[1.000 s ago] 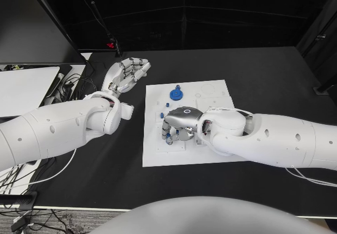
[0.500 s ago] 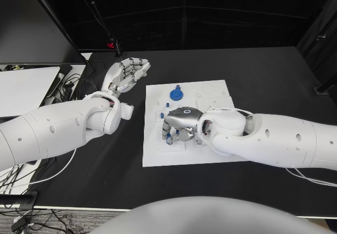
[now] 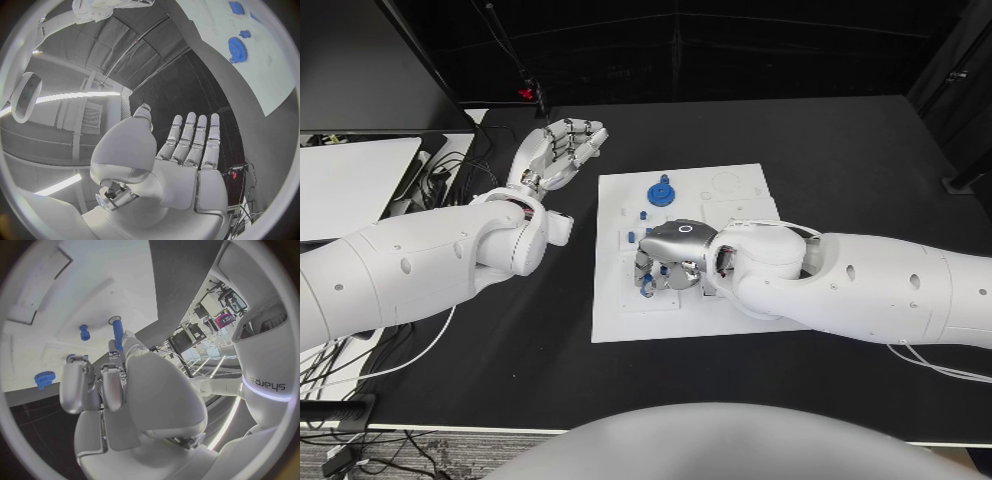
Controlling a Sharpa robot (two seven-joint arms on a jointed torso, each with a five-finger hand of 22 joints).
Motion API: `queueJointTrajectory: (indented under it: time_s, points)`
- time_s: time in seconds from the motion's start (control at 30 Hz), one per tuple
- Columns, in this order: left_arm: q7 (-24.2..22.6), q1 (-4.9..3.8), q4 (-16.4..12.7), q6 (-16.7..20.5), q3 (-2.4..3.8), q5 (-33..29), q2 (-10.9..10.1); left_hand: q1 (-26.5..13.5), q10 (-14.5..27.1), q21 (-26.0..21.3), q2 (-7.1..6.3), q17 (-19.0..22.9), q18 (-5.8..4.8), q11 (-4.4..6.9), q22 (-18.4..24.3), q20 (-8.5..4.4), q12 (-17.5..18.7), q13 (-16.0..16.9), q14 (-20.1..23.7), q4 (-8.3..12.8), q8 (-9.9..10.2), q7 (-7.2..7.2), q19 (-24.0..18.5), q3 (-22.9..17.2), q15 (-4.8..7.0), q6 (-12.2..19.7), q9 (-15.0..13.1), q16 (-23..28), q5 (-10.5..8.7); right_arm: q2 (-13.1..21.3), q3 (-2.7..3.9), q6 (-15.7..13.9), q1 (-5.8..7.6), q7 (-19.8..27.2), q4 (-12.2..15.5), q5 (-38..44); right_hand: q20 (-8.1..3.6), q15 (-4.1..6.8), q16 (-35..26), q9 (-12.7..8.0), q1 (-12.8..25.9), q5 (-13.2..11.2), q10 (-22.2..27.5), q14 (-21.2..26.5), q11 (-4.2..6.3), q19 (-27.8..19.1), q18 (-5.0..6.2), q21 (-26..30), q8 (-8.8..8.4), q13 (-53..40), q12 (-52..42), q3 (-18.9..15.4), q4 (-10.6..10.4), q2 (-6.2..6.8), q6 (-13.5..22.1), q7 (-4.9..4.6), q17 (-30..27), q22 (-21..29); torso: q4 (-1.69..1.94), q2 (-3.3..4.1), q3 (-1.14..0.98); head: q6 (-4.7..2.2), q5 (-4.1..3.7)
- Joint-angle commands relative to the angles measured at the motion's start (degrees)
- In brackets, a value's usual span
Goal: Assemble the parts on the task board
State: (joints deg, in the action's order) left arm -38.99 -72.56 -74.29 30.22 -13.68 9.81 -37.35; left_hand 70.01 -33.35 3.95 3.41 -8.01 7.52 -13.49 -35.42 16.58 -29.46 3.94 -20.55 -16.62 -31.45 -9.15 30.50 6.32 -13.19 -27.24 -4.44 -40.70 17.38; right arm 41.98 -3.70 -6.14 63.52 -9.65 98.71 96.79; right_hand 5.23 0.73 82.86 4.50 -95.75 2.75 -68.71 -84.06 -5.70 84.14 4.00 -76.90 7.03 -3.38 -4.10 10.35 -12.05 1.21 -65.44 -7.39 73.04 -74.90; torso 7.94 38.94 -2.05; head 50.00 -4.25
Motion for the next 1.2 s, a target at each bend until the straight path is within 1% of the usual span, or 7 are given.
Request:
queueJointTrajectory:
  time_s: [0.03,0.17,0.3,0.57,0.83,1.0,1.2]
  points:
    - [-7.78,-0.07,-0.01,-0.3,0.06,-0.08,-0.02,0.09,0.45,0.31,0.44,0.17,-0.56,0.07,0.1,0.0,-0.3,-0.09,0.17,-0.07,-0.28,-6.67,0.54,0.45,0.14,0.3,0.09,-0.33,0.27,0.05,-0.12,0.91,-0.11,-0.85,0.11,0.4,0.33,-0.29,0.07,-0.09,-0.13,0.27,-2.16,-3.06,1.65,-0.07,-0.63,0.39,-0.28,-0.05,0.08,0.34,-0.01,-0.01,0.2,-0.35,-0.04,-8.84,-0.01,0.02,0.01,0.0,-0.22]
    - [-7.74,-0.05,0.01,-0.37,0.06,-0.08,-0.02,0.09,0.45,0.31,0.44,0.17,-0.56,0.07,0.1,0.0,-0.3,-0.09,0.17,-0.07,-0.28,-6.67,0.54,0.45,0.14,0.3,0.09,-0.33,0.27,0.02,-0.12,0.53,-0.11,-0.89,0.21,0.45,0.34,-0.3,0.05,-0.1,-0.11,0.27,-2.15,-3.05,1.63,-0.1,-0.61,0.47,-0.32,-0.05,0.11,0.36,-0.02,-0.01,0.23,-0.37,-0.1,-8.81,-0.08,0.06,0.02,0.0,-0.24]
    - [-7.72,-0.02,0.05,-0.42,0.06,-0.08,0.01,0.09,0.45,0.31,0.44,0.17,-0.56,0.07,0.1,0.0,-0.3,-0.09,0.17,-0.07,-0.28,-6.67,0.54,0.45,0.14,0.3,0.09,-0.33,0.27,0.0,-0.12,0.34,-0.12,-0.81,0.3,0.47,0.34,-0.31,0.03,-0.11,-0.09,0.27,-2.14,-3.04,1.62,-0.13,-0.59,0.54,-0.35,-0.05,0.13,0.38,-0.03,-0.01,0.26,-0.39,-0.14,-8.78,0.01,0.0,0.03,0.0,-0.41]
    - [-7.7,0.05,0.07,-0.51,0.06,-0.08,0.0,0.11,0.47,0.3,0.47,0.21,-0.56,0.07,0.12,0.0,-0.33,-0.1,0.18,-0.08,-0.3,-6.67,0.53,0.47,0.14,0.32,0.11,-0.35,0.29,0.27,-0.11,-0.1,-0.12,-0.76,0.69,0.48,0.36,-0.32,-0.01,-0.13,-0.05,0.27,-2.13,-3.02,1.6,-0.16,-0.57,0.61,-0.39,-0.05,0.17,0.4,-0.05,-0.01,0.29,-0.41,-0.25,-8.74,0.06,0.02,0.02,0.0,-0.62]
    - [-7.64,0.07,0.1,-0.53,0.06,-0.08,0.04,0.11,0.47,0.3,0.47,0.21,-0.56,0.07,0.12,0.0,-0.33,-0.1,0.18,-0.08,-0.3,-6.67,0.53,0.47,0.14,0.32,0.11,-0.35,0.29,0.69,-0.11,-0.62,-0.12,-0.62,1.08,0.48,0.37,-0.34,-0.02,-0.15,0.02,0.27,-2.11,-3.01,1.58,-0.2,-0.55,0.7,-0.44,-0.06,0.21,0.44,-0.09,-0.02,0.32,-0.43,-0.28,-8.71,0.01,0.02,0.04,0.0,-0.51]
    - [-7.62,0.07,0.15,-0.58,0.06,-0.08,0.13,0.11,0.47,0.3,0.47,0.21,-0.56,0.07,0.12,0.0,-0.33,-0.1,0.18,-0.08,-0.3,-6.67,0.53,0.47,0.14,0.32,0.11,-0.35,0.29,0.76,-0.1,-0.41,-0.12,-0.86,1.15,0.48,0.39,-0.36,-0.04,-0.17,0.09,0.28,-2.09,-3.0,1.55,-0.24,-0.53,0.79,-0.51,-0.06,0.26,0.48,-0.12,-0.03,0.37,-0.46,-0.33,-8.66,0.1,0.03,0.02,0.0,-0.68]
    - [-7.59,0.07,0.19,-0.58,0.06,-0.08,0.14,0.11,0.47,0.3,0.47,0.21,-0.56,0.07,0.12,0.0,-0.33,-0.1,0.18,-0.08,-0.3,-6.67,0.53,0.47,0.14,0.32,0.11,-0.35,0.29,0.92,-0.1,-0.35,-0.12,-1.18,1.23,0.48,0.41,-0.38,-0.05,-0.19,0.15,0.28,-2.06,-3.0,1.53,-0.25,-0.52,0.84,-0.56,-0.05,0.31,0.51,-0.15,-0.02,0.42,-0.47,-0.34,-8.65,0.02,0.02,0.02,0.0,-0.65]
